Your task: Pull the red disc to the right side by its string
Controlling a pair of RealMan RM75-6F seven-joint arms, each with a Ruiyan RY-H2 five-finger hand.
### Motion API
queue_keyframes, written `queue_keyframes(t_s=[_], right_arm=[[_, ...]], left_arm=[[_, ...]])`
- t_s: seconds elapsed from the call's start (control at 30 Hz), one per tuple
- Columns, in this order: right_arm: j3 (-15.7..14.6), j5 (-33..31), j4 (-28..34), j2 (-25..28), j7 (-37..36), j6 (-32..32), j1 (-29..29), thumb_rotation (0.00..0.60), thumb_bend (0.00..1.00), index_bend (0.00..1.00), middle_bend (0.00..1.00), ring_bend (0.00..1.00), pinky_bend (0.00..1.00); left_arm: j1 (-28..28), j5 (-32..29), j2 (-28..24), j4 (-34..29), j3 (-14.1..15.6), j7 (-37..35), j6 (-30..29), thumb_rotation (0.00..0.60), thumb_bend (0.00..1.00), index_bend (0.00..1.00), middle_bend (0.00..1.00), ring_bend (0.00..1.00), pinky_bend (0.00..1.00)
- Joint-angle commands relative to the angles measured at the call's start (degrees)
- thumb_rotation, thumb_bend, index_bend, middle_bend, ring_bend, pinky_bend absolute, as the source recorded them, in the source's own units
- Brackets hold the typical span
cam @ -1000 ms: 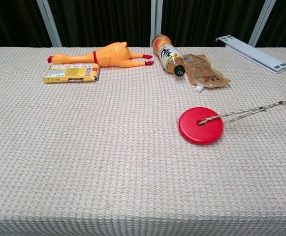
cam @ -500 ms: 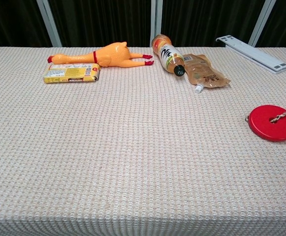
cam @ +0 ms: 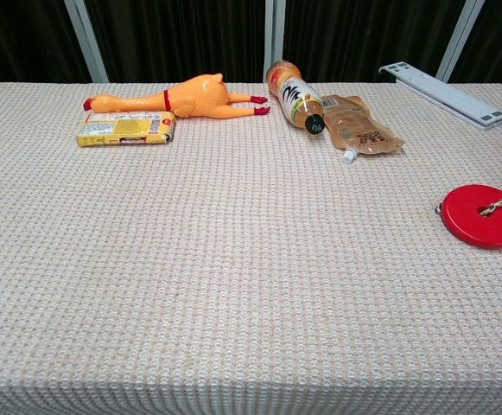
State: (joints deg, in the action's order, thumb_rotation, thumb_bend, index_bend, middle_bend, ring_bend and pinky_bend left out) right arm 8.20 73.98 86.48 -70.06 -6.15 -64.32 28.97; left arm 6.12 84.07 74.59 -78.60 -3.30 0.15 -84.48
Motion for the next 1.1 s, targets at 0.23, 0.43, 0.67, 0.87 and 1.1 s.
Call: queue_keyframes(t_s=[0.23,0.43,0.67,0.87,1.1], right_arm=[[-3.3,0.6,7.6,1.5,5.9,11.4,4.6,0.600,0.11,0.09,0.16,0.03,0.00],[-3.1,5.7,6.6,0.7,1.0,6.5,2.9,0.600,0.00,0.00,0.00,0.00,0.00],[-3.8,10.3,6.5,1.3,-0.6,-0.9,-0.4,0.600,0.00,0.00,0.00,0.00,0.00],[-6.6,12.6,4.3,2.5,5.9,-10.9,-7.5,0.600,0.00,0.00,0.00,0.00,0.00],[-10.2,11.8,-1.6,0.1,10.9,-23.3,-19.0,0.600,0.00,0.00,0.00,0.00,0.00]], left_arm=[[0.0,0.3,0.1,0.3,0.2,-0.4,0.0,0.600,0.02,0.18,0.17,0.10,0.14],[0.3,0.5,0.0,0.0,0.1,0.0,0.1,0.600,0.02,0.18,0.17,0.10,0.14],[0.3,0.6,-0.1,-0.4,0.1,0.3,0.0,0.600,0.02,0.18,0.17,0.10,0.14],[0.2,1.0,-0.5,-1.1,0.0,0.3,-0.7,0.600,0.02,0.18,0.17,0.10,0.14],[0.7,2.3,-0.8,-2.0,0.2,0.7,-1.1,0.600,0.02,0.18,0.17,0.10,0.14]])
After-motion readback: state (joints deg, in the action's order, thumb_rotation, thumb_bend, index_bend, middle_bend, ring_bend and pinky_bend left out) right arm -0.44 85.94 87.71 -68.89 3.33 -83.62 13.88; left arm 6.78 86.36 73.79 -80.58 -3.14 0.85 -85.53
